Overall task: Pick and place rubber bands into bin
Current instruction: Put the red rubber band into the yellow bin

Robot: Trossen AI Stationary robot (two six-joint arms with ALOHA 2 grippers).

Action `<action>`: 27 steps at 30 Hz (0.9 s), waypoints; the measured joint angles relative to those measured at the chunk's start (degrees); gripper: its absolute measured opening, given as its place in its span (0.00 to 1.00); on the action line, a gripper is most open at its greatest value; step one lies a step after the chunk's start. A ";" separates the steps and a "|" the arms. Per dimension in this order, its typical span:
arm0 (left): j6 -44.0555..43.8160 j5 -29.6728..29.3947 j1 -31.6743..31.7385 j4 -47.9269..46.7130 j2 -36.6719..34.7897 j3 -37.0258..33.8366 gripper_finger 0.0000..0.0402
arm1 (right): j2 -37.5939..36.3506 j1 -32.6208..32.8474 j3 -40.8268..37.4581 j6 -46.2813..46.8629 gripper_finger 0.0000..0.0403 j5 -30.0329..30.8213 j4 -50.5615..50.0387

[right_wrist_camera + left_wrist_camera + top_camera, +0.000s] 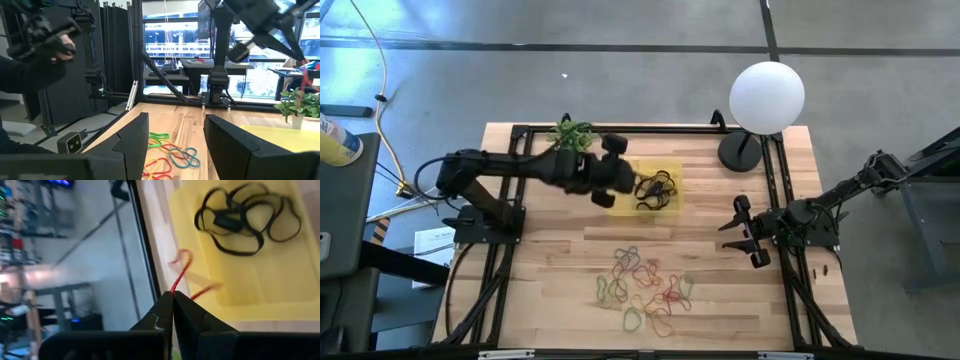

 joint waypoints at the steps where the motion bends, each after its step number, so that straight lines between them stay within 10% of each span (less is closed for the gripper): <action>1: 0.05 1.14 1.28 0.71 0.00 -0.63 0.00 | 0.00 0.00 0.00 0.01 0.45 -0.01 -0.01; 11: 3.02 12.81 8.05 11.63 0.02 -8.07 0.00 | 0.00 0.00 0.00 0.00 0.45 -0.01 -0.64; 27: 4.05 14.94 8.76 17.50 0.04 -16.04 0.00 | 0.00 0.02 0.00 0.69 0.45 0.63 -1.06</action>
